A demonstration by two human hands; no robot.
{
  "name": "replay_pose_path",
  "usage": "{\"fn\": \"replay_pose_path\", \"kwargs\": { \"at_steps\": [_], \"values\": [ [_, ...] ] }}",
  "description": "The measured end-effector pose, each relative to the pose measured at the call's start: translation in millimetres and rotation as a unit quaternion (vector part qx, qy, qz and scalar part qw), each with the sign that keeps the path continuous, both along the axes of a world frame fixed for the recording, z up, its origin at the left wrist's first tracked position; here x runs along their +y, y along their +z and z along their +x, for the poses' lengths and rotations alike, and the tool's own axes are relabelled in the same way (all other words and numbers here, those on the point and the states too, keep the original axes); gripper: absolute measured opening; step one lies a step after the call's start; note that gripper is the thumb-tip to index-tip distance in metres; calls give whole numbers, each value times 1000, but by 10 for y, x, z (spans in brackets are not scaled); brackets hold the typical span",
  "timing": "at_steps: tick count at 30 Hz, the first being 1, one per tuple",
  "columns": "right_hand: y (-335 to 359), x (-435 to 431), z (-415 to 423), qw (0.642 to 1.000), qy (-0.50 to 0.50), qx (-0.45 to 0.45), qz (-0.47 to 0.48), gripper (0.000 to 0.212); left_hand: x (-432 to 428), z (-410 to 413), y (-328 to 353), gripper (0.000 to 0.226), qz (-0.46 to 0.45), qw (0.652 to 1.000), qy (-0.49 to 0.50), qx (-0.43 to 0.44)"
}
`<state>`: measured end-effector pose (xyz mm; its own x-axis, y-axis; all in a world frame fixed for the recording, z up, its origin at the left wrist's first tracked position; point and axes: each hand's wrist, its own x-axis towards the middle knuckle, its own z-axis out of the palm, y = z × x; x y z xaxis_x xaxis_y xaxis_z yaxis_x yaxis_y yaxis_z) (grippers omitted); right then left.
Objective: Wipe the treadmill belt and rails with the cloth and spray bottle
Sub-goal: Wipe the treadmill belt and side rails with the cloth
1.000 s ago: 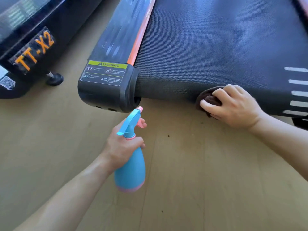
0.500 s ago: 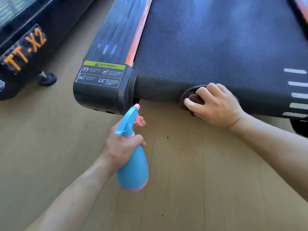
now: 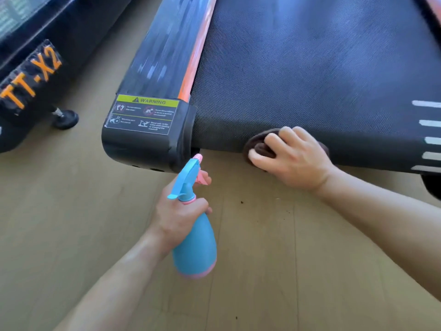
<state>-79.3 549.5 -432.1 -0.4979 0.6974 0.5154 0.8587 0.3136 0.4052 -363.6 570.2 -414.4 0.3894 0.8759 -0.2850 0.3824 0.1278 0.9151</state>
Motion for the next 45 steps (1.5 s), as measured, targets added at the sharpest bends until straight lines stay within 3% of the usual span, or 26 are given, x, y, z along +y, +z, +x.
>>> {"fn": "replay_pose_path", "kwargs": {
  "at_steps": [6, 10, 17, 24, 28, 34, 41, 45],
  "values": [
    [26, 221, -232, 1000, -13, 2, 0, 26, 16, -287, 34, 66, 22, 1000, 20, -3],
    [40, 539, -639, 999, -12, 32, 12, 21, 2, -312, 41, 54, 15, 999, 38, 15],
    [26, 302, -343, 1000, -21, 20, 11, 18, -43, -549, 122, 46, 24, 999, 40, 6],
    [78, 701, -840, 998, -37, 59, -3, 11, -26, -679, 76, 32, -42, 992, 108, 43],
    [-5, 540, -664, 999, -15, 40, 6, 15, 13, -663, 87, 46, -4, 997, 67, 34],
    [16, 388, -452, 998, 41, -51, -22, 30, -17, -789, 82, 46, 15, 997, 63, 31],
    [-18, 655, -842, 1000, 15, 5, 12, 29, -66, -788, 50, 52, -6, 996, 75, 40],
    [-40, 435, -660, 1000, 16, -27, 0, 32, -42, -815, 33, 50, 6, 997, 71, 36]
  ]
}}
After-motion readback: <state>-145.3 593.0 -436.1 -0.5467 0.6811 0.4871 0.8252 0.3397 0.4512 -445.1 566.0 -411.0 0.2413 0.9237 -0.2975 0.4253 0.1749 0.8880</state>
